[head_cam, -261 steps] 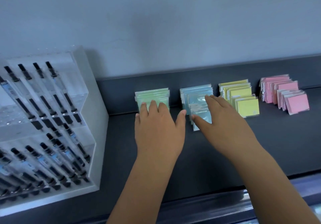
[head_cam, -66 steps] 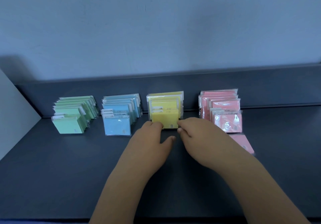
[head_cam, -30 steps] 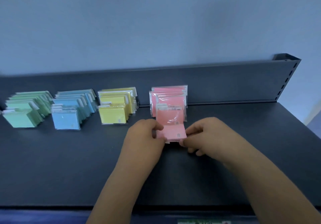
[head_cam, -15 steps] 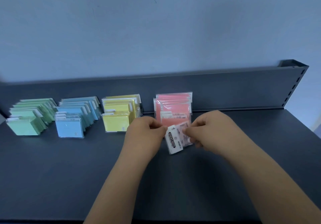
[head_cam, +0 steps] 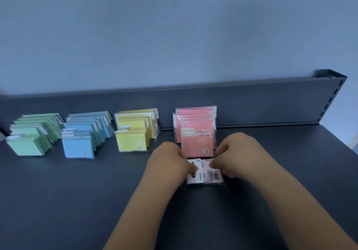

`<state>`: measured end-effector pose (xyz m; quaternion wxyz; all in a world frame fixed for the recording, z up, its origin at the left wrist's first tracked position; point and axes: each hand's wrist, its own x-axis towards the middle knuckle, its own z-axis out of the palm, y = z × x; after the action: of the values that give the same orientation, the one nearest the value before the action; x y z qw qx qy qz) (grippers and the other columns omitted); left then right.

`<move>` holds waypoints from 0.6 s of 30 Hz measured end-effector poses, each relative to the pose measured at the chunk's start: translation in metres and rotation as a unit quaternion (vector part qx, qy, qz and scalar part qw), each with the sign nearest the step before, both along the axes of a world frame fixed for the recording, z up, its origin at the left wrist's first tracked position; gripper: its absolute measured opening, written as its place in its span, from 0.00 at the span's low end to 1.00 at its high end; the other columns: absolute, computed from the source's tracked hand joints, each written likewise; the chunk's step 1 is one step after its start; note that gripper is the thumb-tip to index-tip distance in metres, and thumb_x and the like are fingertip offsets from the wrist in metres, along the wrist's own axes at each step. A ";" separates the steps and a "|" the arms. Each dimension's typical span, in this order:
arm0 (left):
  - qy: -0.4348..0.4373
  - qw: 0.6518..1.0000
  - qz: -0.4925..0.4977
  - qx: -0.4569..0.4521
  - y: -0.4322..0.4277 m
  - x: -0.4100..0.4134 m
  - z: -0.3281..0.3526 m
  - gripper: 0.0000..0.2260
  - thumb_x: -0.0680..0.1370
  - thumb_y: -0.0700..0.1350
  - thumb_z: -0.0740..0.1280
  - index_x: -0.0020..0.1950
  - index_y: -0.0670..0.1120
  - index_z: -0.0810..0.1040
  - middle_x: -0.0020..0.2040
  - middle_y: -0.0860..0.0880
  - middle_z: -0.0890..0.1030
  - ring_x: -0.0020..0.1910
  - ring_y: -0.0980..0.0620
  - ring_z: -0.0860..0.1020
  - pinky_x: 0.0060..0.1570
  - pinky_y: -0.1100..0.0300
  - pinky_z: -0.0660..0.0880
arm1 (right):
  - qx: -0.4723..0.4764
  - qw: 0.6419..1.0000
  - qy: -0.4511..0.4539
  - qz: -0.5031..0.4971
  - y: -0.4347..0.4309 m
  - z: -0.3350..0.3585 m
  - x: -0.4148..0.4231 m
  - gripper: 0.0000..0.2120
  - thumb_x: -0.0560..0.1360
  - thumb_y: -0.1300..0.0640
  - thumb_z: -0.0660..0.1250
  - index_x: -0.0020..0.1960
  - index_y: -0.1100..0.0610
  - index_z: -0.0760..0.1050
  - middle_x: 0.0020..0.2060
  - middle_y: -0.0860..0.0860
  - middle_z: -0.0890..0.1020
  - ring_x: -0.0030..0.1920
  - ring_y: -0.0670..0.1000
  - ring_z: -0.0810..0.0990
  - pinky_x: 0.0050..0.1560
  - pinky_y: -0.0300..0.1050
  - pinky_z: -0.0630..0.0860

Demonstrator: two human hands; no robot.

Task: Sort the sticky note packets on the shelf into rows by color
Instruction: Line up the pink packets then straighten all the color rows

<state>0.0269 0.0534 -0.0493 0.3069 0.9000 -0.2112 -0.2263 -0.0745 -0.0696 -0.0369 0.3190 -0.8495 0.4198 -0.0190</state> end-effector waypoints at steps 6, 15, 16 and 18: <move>0.021 0.997 0.029 -0.064 0.003 0.003 -0.012 0.10 0.68 0.38 0.79 0.37 0.49 0.80 0.39 0.47 0.86 0.39 0.45 0.85 0.46 0.46 0.84 | 0.036 0.998 -0.051 -0.026 -0.001 -0.003 -0.001 0.19 0.66 0.58 0.79 0.53 0.65 0.82 0.45 0.61 0.86 0.34 0.57 0.82 0.48 0.57 0.84; -0.043 0.987 0.040 -0.147 0.007 0.011 -0.022 0.13 0.72 0.35 0.73 0.44 0.54 0.78 0.37 0.54 0.84 0.39 0.54 0.84 0.44 0.50 0.84 | 0.117 0.975 -0.176 -0.060 -0.008 -0.015 0.003 0.11 0.65 0.63 0.80 0.42 0.51 0.84 0.41 0.49 0.86 0.45 0.54 0.86 0.52 0.57 0.85; -0.058 0.985 0.041 -0.154 0.007 0.012 -0.021 0.13 0.72 0.35 0.73 0.44 0.54 0.78 0.37 0.55 0.83 0.39 0.56 0.83 0.43 0.52 0.83 | 0.116 0.973 -0.188 -0.063 -0.008 -0.016 0.004 0.10 0.66 0.63 0.80 0.42 0.51 0.84 0.41 0.49 0.86 0.44 0.54 0.86 0.51 0.56 0.85; -0.081 0.982 0.043 -0.164 0.005 0.012 -0.019 0.13 0.72 0.36 0.72 0.45 0.54 0.78 0.36 0.56 0.82 0.39 0.58 0.81 0.41 0.56 0.80 | 0.095 0.973 -0.202 -0.059 -0.009 -0.017 0.005 0.10 0.67 0.63 0.79 0.42 0.50 0.83 0.40 0.48 0.86 0.44 0.52 0.86 0.48 0.51 0.84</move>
<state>0.0389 0.0588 -0.0684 0.4420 0.8609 -0.2305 -0.1017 -0.0692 -0.0785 -0.0537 0.4749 -0.7675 0.3959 -0.1695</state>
